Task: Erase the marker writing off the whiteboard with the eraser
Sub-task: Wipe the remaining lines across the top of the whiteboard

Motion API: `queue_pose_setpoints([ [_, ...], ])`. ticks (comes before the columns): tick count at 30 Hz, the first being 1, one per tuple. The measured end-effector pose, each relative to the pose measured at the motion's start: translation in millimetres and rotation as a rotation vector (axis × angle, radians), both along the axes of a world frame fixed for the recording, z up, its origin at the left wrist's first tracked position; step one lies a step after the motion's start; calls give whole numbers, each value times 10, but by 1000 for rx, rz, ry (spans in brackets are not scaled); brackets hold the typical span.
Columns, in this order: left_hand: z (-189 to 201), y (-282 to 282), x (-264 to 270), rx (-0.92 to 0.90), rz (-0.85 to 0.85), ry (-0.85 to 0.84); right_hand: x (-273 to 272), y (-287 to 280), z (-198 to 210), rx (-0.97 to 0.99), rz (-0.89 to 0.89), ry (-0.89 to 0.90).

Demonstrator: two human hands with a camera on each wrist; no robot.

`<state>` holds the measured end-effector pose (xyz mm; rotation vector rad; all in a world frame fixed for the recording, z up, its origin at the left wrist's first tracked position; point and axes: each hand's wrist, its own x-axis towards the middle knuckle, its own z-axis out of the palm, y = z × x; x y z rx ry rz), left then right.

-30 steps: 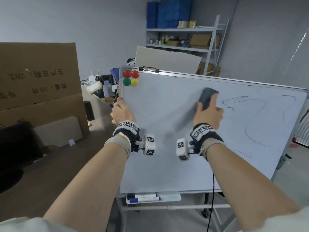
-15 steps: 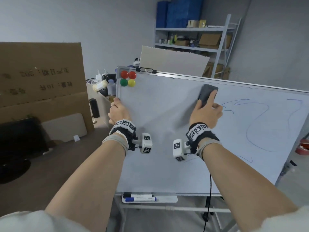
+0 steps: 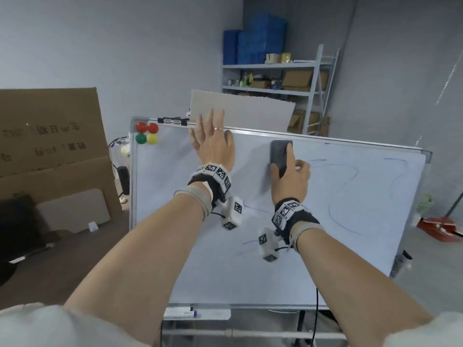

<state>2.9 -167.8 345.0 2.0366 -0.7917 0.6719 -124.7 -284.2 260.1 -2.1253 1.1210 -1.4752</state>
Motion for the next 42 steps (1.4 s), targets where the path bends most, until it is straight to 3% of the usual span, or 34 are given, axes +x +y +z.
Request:
queue_pose_setpoints([
  [3, -50, -262, -89, 148, -15, 2, -317, -371, -108, 116, -74, -40],
  [7, -56, -357, -63, 154, 18, -96, -366, -533, -179, 110, -55, -99],
  [10, -66, -368, 16, 95, -4, -92, -87, -354, -110, -10, 152, -66],
  [13, -118, -341, 138, 67, -44, -119, 320, -53, -29, -197, 412, 94],
  [15, -139, -352, 204, 51, -69, -121, 497, 78, -25, -199, 461, 104],
  [20, -182, -553, 257, -71, -35, -130, 401, -61, -117, -284, 264, 112],
  [25, -294, -751, 187, -212, 23, -161, -364, -827, -372, 63, -226, -98],
  [27, -310, -789, 155, -221, 56, -169, -508, -976, -418, 107, -323, -119],
  [30, -203, -933, 11, -187, 83, -61, -340, -913, -333, 41, -163, -130],
  [32, -127, -1127, -173, -104, 45, -12, -229, -796, -266, -114, 89, -15],
  [34, -84, -1416, -363, 13, -35, -47, -246, -857, -219, -324, 203, 115],
  [36, -96, -1641, -510, 68, -66, -40, -396, -1140, -173, -310, 158, 125],
  [39, -164, -1874, -594, 24, -20, -35, -769, -1704, -228, -59, -30, -44],
  [42, -258, -1981, -632, -27, 23, -52, -988, -2080, -303, -25, -210, -142],
])
